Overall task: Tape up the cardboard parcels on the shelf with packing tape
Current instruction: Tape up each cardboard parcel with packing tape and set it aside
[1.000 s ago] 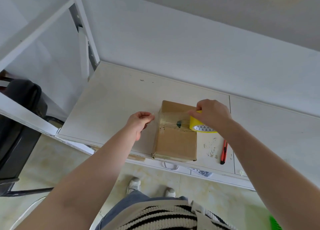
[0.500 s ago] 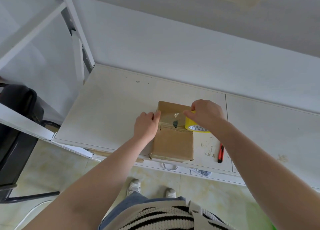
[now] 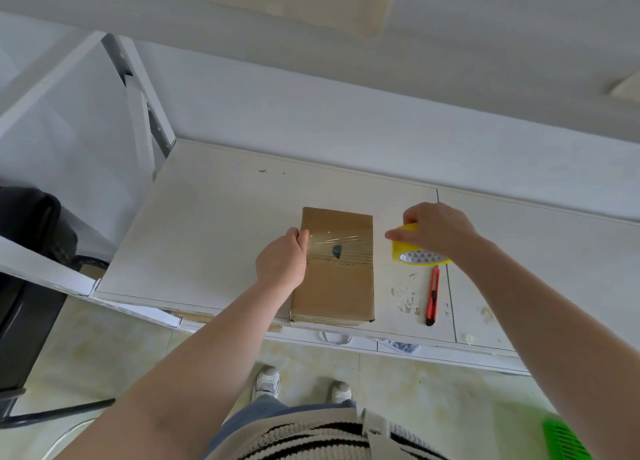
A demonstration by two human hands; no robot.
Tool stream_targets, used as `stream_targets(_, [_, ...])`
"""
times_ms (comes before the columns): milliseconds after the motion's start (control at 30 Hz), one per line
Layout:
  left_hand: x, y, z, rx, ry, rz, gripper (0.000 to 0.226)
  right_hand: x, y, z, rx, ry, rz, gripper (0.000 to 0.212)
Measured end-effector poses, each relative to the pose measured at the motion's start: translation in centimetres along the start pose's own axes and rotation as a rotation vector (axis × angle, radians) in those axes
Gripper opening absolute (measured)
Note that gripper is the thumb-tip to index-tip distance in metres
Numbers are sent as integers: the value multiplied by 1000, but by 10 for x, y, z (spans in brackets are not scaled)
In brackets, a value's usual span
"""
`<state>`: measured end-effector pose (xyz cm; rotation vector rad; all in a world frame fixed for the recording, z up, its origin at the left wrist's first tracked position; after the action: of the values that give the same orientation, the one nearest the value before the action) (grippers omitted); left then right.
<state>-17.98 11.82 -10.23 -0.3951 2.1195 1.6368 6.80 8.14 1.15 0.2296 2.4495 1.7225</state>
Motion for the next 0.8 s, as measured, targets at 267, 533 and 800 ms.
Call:
stream_targets(267, [6,4,-1,5,37,7,51,-15,-63,20,90,-82,283,51])
stream_targets(533, [-4,8,-3,-4,80,45,59,-14,-86,22,179,-70,332,72])
stream_targets(800, [-34,0,8,213,137,230,75,-8,-79,21,215,-69,239,67])
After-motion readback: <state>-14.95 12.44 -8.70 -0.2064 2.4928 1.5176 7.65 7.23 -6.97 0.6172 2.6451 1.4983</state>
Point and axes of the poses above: each hand's wrist, its own z-axis towards the middle knuckle, its own y-axis out of the back of the hand, x = y × z, the point moved 8 cm from there along z, towards the middle knuckle, and after that the axes turned 3 degrees about -z, right-handed, at the moved point
